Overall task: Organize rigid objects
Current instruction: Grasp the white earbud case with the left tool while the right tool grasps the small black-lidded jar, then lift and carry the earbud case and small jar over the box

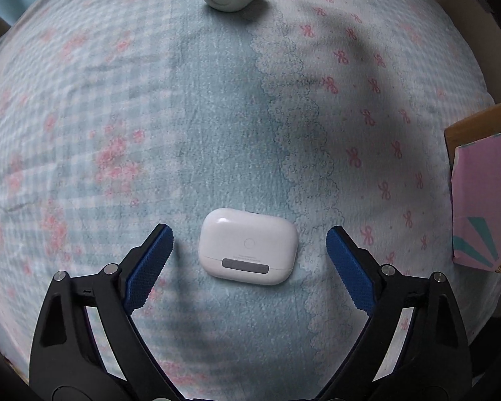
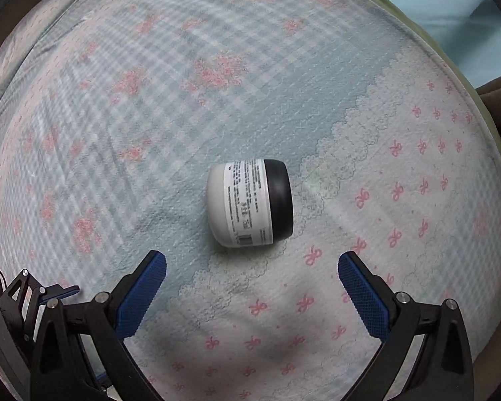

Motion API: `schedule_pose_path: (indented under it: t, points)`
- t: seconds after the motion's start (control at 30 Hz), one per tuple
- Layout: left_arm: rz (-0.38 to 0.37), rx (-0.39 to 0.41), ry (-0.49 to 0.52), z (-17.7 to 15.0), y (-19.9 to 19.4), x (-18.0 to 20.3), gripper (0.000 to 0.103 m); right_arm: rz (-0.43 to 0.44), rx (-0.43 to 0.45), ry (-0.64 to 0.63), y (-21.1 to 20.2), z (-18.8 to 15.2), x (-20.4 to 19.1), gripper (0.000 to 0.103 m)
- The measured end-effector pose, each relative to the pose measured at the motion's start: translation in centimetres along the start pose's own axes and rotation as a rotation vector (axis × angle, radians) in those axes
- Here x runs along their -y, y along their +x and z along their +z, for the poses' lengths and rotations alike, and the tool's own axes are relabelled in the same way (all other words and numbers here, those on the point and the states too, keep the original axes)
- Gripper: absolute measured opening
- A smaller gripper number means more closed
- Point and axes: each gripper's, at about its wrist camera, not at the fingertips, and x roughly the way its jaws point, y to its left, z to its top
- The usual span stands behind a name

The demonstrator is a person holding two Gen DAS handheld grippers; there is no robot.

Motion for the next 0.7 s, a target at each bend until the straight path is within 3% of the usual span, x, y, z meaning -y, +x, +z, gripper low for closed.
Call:
schedule_pose_path:
  t: [0.1, 0.27, 0.37, 0.5, 0.6, 0.7]
  points:
    - [-0.013, -0.012, 0.013, 0.0, 0.6, 0.4, 0.083, -0.012, -0.044, -0.027, 1.3, 0.9, 0.0, 0.084]
    - [-0.008, -0.016, 0.028, 0.2, 1.8, 1.6, 0.080, -0.013, -0.060, -0.033, 2.4, 1.6, 0.2, 0.076]
    - [-0.004, -0.015, 0.030, -0.1, 2.1, 2.3, 0.071, -0.008, -0.064, -0.019, 2.9, 2.0, 0.6, 0.073]
    - [0.005, -0.015, 0.040, 0.0, 2.0, 1.7, 0.059, 0.006, -0.074, -0.012, 3.8, 3.2, 1.2, 0.057]
    - [-0.002, -0.016, 0.051, 0.2, 2.0, 1.8, 0.059, -0.034, -0.067, -0.020, 4.0, 3.5, 1.0, 0.047]
    - [0.003, -0.013, 0.061, 0.2, 2.0, 2.0, 0.058, -0.031, -0.064, -0.011, 4.3, 4.1, 1.4, 0.047]
